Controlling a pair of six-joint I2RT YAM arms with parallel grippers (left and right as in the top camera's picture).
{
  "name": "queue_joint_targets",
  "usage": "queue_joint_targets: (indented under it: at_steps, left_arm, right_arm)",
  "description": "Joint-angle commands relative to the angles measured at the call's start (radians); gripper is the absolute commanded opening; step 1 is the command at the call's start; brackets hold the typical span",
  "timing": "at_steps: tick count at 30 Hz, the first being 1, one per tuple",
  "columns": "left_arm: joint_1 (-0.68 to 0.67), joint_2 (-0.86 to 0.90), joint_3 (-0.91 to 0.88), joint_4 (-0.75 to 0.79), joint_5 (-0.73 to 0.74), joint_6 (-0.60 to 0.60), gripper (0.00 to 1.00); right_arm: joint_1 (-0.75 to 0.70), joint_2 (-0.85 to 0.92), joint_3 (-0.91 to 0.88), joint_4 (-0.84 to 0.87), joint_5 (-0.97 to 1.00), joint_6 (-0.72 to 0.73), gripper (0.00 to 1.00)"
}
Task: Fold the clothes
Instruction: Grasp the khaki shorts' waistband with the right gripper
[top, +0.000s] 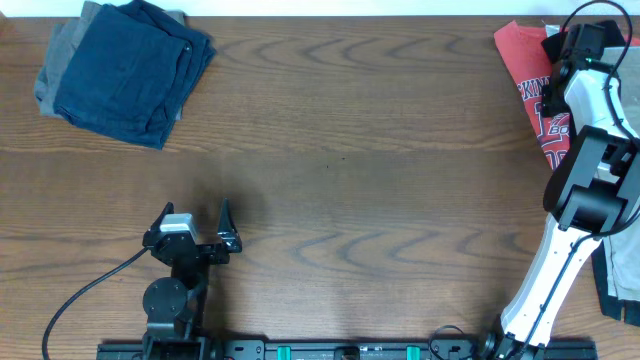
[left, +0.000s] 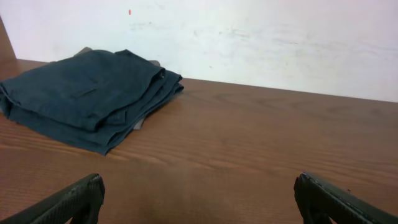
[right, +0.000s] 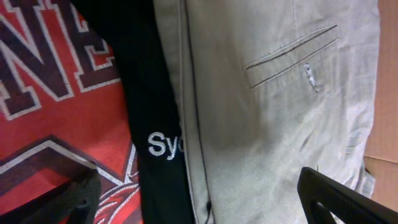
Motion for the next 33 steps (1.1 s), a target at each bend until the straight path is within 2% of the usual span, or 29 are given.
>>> queue_joint_targets:
  at_steps: [1,4,10,20,26,33]
  left_arm:
    - [0.004,-0.006,-0.021,-0.035,-0.027,0.013,0.98]
    - [0.004,-0.006,-0.021,-0.035,-0.027,0.013,0.98]
    - [0.004,-0.006,-0.021,-0.035,-0.027,0.013,0.98]
    - [0.004,-0.006,-0.021,-0.035,-0.027,0.013,0.98]
    - [0.004,-0.006,-0.021,-0.035,-0.027,0.013,0.98]
    - [0.004,-0.006,-0.021,-0.035,-0.027,0.013,0.98]
  right_arm:
    - [-0.016,0.012,0.013,0.003,-0.007,0.048,0.99]
    - [-0.034,0.012,0.013,0.007,-0.032,0.081,0.99]
    - [-0.073,0.012,0.037,-0.016,-0.340,0.093,0.98]
    - [-0.074,0.012,0.264,-0.155,-0.351,0.113,0.99]
    - [-0.101,0.021,0.266,-0.172,-0.285,0.114,0.95]
    - [-0.134,0.063,0.266,-0.197,-0.271,0.113,0.94]
